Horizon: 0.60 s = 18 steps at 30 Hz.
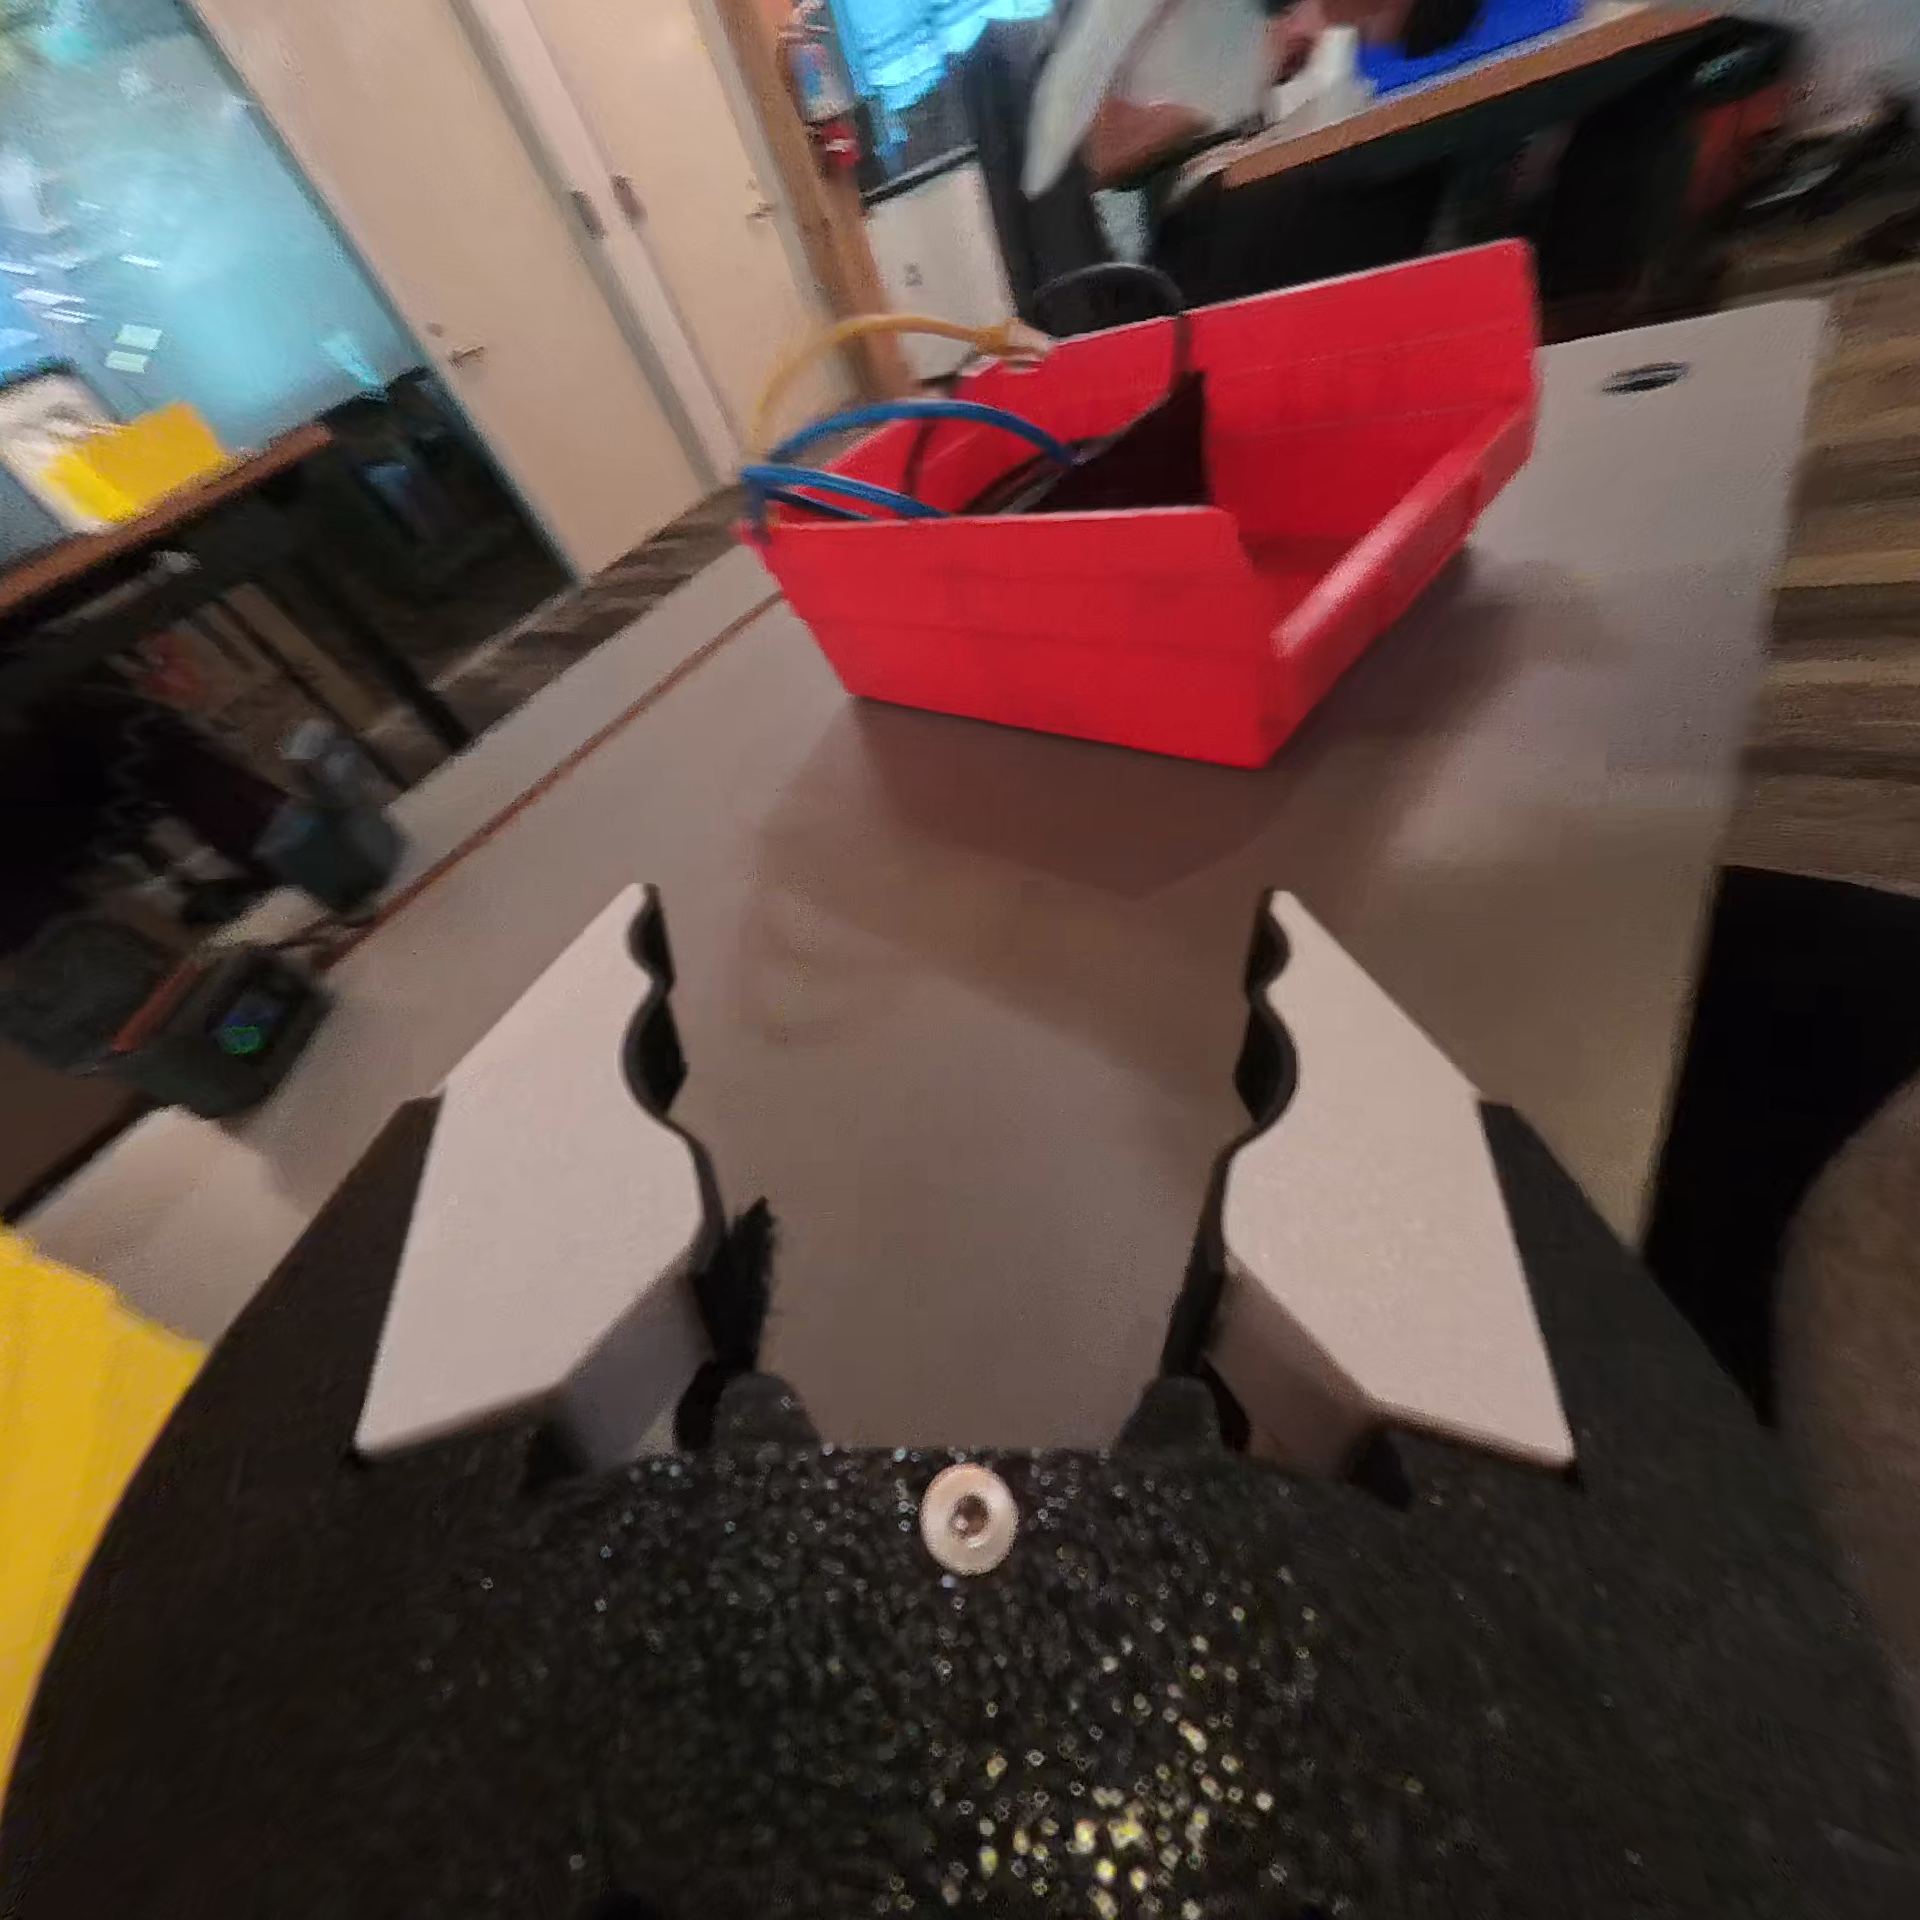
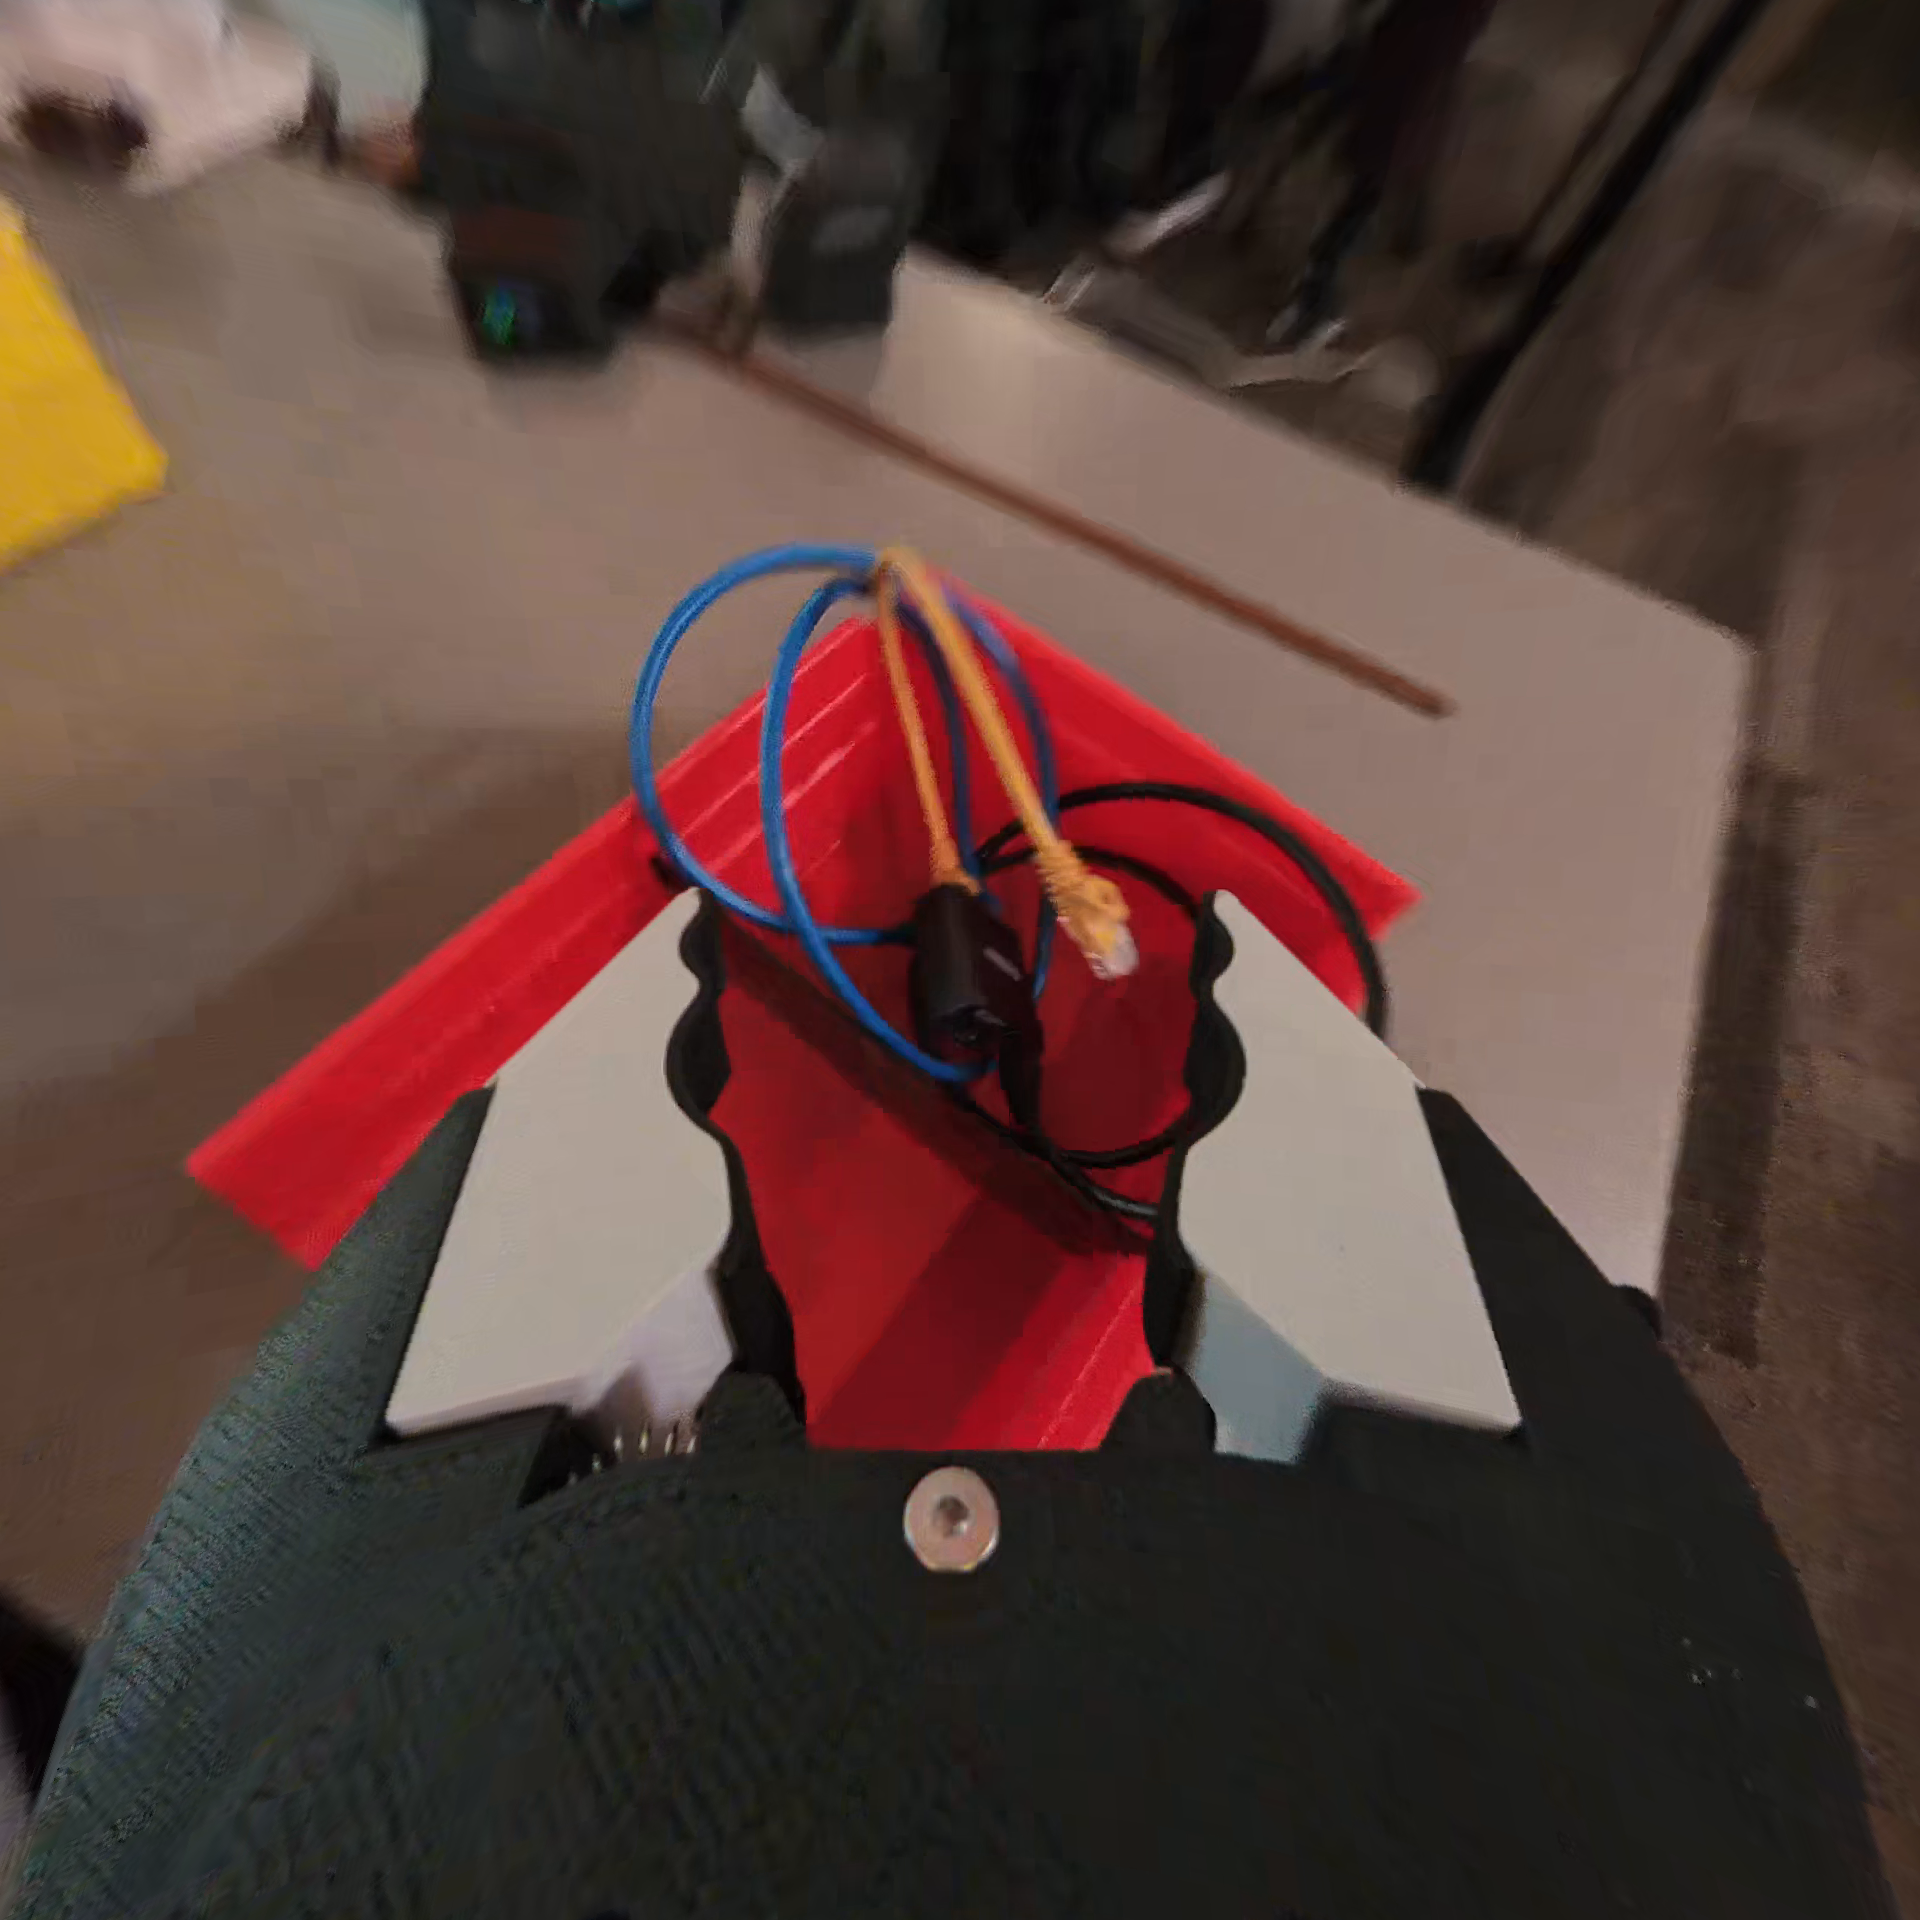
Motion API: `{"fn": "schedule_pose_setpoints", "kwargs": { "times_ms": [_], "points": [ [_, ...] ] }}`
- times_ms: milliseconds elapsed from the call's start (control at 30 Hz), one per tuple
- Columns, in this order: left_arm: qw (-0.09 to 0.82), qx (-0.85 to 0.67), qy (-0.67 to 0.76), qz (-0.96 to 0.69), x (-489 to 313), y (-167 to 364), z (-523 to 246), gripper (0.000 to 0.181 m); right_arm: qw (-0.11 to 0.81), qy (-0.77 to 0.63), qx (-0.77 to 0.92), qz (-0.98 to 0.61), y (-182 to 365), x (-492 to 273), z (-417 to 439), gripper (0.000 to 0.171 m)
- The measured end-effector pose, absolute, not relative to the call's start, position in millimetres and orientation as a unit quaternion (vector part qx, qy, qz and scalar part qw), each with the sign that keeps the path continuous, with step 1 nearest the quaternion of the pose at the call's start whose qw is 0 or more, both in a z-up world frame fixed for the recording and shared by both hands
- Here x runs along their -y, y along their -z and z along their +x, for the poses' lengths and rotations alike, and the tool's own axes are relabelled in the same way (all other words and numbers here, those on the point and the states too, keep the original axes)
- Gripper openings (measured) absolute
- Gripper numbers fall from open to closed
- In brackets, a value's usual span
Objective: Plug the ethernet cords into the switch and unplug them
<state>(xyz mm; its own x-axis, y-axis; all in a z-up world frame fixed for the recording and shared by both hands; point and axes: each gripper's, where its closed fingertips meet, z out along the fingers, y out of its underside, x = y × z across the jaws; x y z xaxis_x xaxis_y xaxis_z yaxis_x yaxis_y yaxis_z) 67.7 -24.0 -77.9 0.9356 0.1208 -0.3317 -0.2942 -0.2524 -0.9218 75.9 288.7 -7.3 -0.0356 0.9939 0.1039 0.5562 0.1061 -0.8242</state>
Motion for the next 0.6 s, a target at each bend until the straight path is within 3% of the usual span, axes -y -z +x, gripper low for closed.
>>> {"fn": "schedule_pose_setpoints", "kwargs": {
  "times_ms": [100, 133, 233, 333, 433, 600],
  "points": [
    [0.595, 0.017, -0.283, -0.752, 39, 43, 34, 0.156, 0.449, -0.362, 0.539, -0.614, -15, -293, 111, 0.108],
    [0.581, 0.048, -0.314, -0.749, 47, 36, 22, 0.158, 0.462, -0.389, 0.500, -0.620, -16, -293, 123, 0.114],
    [0.534, 0.098, -0.366, -0.756, 70, 27, 0, 0.159, 0.489, -0.395, 0.415, -0.658, 15, -305, 155, 0.125],
    [0.435, 0.141, -0.419, -0.784, 104, 36, -32, 0.159, 0.505, -0.321, 0.436, -0.673, 63, -306, 173, 0.122],
    [0.314, 0.208, -0.449, -0.810, 154, 51, -64, 0.154, 0.451, -0.266, 0.484, -0.701, 92, -303, 171, 0.118],
    [0.243, 0.273, -0.314, -0.876, 185, 106, -68, 0.117, 0.407, -0.206, 0.500, -0.736, 125, -308, 173, 0.069]
  ]
}}
